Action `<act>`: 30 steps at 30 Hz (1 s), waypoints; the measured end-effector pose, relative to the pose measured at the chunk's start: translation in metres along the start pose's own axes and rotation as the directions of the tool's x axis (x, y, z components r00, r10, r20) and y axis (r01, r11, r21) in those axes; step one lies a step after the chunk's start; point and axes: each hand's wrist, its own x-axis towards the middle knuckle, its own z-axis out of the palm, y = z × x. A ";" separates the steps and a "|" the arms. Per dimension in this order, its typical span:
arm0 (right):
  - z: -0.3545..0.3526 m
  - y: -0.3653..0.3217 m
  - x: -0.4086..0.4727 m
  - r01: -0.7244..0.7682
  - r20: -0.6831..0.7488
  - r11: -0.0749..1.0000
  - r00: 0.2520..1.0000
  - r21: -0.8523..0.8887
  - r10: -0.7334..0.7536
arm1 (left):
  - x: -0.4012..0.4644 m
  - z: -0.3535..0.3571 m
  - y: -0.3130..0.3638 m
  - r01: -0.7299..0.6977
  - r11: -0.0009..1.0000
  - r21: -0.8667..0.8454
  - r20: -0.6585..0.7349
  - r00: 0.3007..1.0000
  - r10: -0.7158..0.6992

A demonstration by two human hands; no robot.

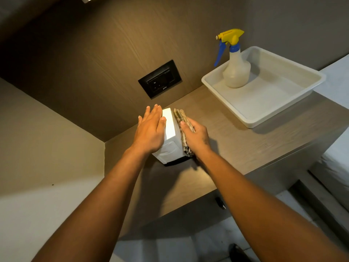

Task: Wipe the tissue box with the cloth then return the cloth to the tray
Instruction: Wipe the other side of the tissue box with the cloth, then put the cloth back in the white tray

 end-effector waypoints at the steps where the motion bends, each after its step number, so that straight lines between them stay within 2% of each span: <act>1: 0.000 0.004 -0.006 -0.006 -0.027 1.000 1.000 0.004 0.006 | 0.000 0.000 -0.001 -0.002 1.000 0.002 -0.001 1.000 0.002; 5: 0.004 0.006 -0.021 -0.030 -0.109 0.999 0.993 0.045 0.035 | 0.000 0.003 0.000 0.002 1.000 0.021 -0.007 1.000 -0.002; 10: 0.004 -0.027 -0.031 -0.059 -0.106 0.989 0.992 0.134 0.074 | 0.001 -0.002 0.003 0.001 0.999 0.041 0.006 1.000 -0.001; 12: 0.004 -0.048 -0.037 -0.063 -0.061 0.980 0.995 0.191 0.076 | -0.001 -0.005 0.005 0.001 0.999 0.034 0.002 1.000 -0.001; 16: -0.014 -0.083 -0.035 -0.208 0.126 0.888 0.977 0.410 0.171 | -0.004 -0.011 0.011 0.011 0.998 0.056 0.072 0.997 -0.015; 18: -0.037 -0.098 -0.026 -0.247 0.189 0.858 0.965 0.450 0.179 | -0.003 -0.019 0.016 0.020 0.996 0.090 0.114 0.993 -0.031; 20: -0.067 -0.108 -0.012 -0.248 0.180 0.860 0.966 0.446 0.186 | -0.002 -0.026 0.025 0.012 0.992 0.124 0.096 0.995 -0.024; 22: -0.101 -0.118 0.006 -0.210 0.124 0.873 0.977 0.440 0.173 | 0.000 -0.030 0.043 -0.010 0.994 0.109 0.008 1.000 0.010; 24: -0.133 -0.127 0.028 -0.179 0.042 0.922 0.984 0.342 0.175 | 0.000 -0.025 0.072 -0.083 0.992 0.094 -0.078 0.993 0.091; 27: -0.173 -0.137 0.059 -0.176 -0.133 0.982 0.974 0.061 0.183 | -0.006 0.004 0.122 -0.205 0.977 0.062 -0.091 0.973 0.210; 30: -0.194 -0.139 0.084 -0.183 -0.250 0.951 0.961 -0.251 0.119 | -0.013 0.049 0.157 -0.149 0.989 0.014 -0.033 0.988 0.149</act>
